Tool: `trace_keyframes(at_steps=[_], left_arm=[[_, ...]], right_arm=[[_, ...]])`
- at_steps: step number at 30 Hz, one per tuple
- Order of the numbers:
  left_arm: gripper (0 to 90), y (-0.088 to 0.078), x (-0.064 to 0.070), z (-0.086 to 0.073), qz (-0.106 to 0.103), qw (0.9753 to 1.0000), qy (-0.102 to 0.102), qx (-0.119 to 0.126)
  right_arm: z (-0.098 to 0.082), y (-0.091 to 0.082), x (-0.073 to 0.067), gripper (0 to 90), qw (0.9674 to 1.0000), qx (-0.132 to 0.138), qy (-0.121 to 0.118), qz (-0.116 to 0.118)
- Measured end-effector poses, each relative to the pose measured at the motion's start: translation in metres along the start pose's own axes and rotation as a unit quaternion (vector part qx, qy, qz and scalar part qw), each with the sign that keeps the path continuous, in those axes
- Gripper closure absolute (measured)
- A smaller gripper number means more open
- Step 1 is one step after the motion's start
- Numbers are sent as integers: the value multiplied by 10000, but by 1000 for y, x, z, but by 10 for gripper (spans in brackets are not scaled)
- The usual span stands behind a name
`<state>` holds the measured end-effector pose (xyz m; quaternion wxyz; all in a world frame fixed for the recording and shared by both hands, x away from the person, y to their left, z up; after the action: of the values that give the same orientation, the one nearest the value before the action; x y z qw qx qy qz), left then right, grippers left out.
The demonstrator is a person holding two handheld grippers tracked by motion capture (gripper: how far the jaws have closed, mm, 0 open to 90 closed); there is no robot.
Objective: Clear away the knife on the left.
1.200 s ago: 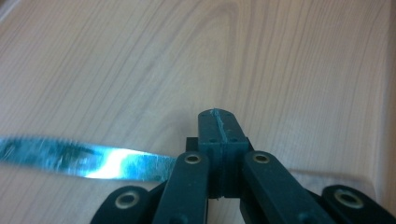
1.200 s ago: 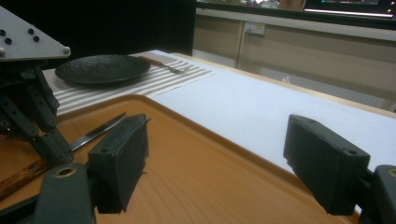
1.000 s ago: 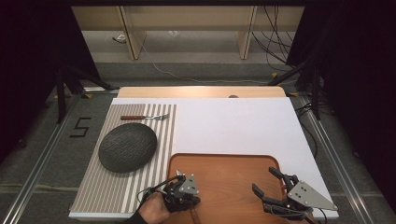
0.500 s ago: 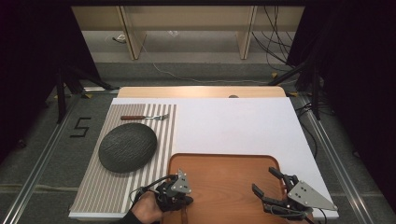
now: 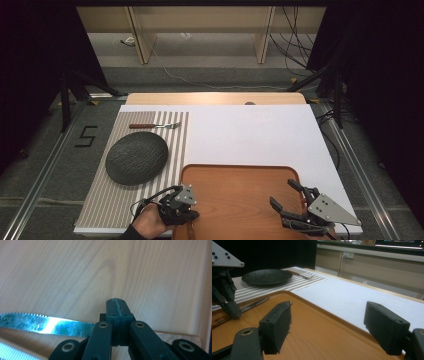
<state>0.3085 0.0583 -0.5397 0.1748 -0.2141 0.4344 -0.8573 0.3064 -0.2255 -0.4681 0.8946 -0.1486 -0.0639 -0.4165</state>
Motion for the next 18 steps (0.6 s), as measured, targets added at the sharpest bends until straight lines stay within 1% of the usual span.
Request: trace_keyframes(at_steps=[7, 12, 15, 16, 18], left_arm=[[897, -4, -4, -6, -5, 10000, -97, 17], [898, -8, -9, -9, 55, 9999, -151, 1], [897, -9, -11, -10, 45, 9998, -185, 13], [897, -9, -11, -11, 51, 9997, -227, 6], [897, -9, -12, -11, 66, 9997, -221, 5]], right_arm=[[0, 0, 0, 231, 10000, -4, -4, 0], [0, 0, 0, 231, 10000, -12, -11, 3], [0, 0, 0, 232, 10000, -10, -3, 1], [0, 0, 0, 232, 10000, -11, -2, -1], [0, 0, 0, 232, 10000, -10, -7, 1]])
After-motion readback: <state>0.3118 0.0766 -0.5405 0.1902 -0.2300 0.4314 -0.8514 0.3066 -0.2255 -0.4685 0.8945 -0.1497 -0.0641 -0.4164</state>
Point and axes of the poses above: each handheld gripper's, and its own axes: y roughly forward along the jaws, z roughly out of its top, x roughly to its right, the point moved 8 cm from there along y, roughly forward along the jaws, and after that the axes turned 10 degrees about -y, right-handed, at the moved point
